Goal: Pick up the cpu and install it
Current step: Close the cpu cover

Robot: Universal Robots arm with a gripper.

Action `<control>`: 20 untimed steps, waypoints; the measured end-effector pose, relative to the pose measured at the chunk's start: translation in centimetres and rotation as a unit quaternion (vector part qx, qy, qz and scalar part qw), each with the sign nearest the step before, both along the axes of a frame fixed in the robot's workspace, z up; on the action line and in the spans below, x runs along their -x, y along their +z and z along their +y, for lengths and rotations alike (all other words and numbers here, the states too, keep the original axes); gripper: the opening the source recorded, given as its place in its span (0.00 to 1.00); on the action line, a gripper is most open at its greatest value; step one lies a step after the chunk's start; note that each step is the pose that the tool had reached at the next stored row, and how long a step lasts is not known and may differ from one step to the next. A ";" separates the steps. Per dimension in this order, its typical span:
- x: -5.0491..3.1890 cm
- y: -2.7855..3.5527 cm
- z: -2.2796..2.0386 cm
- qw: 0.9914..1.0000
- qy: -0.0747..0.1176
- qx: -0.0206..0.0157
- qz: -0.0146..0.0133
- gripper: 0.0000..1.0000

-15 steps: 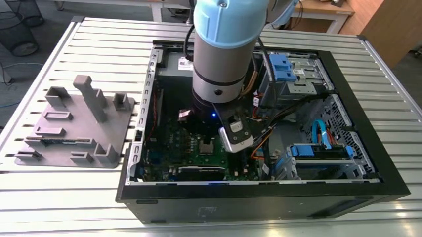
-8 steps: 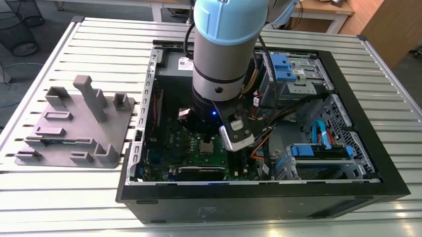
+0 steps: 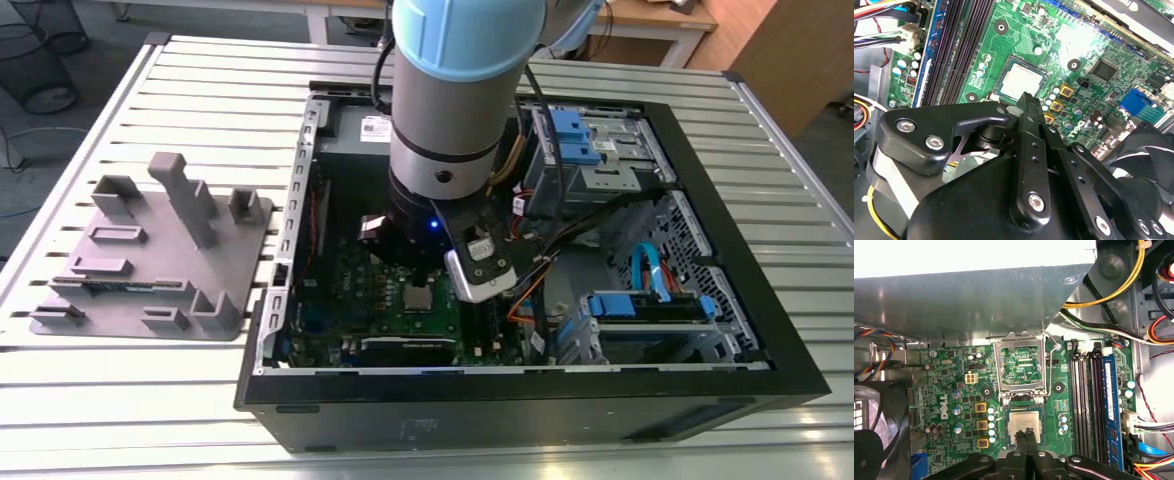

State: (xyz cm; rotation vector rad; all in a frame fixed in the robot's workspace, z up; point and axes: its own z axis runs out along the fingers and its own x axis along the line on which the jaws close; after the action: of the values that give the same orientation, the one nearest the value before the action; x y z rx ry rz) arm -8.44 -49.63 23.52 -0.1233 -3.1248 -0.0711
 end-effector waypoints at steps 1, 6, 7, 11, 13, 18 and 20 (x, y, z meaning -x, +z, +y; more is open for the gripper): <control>0.00 0.00 0.00 1.000 0.000 0.000 0.000 0.11; 0.00 1.23 0.00 1.000 0.000 0.000 0.000 0.11; 0.00 1.24 0.00 1.000 0.000 0.000 0.000 0.11; 0.00 1.25 0.00 1.000 0.000 0.000 0.000 0.11; -0.06 1.25 0.00 1.000 0.000 0.000 0.000 0.11; -0.93 1.13 0.04 1.000 0.000 0.000 0.000 0.11; -1.47 1.07 0.07 1.000 0.000 0.000 0.000 0.11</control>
State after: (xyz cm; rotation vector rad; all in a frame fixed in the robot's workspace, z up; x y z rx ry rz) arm -6.97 -49.56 24.59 -0.1232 -3.1238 -0.0709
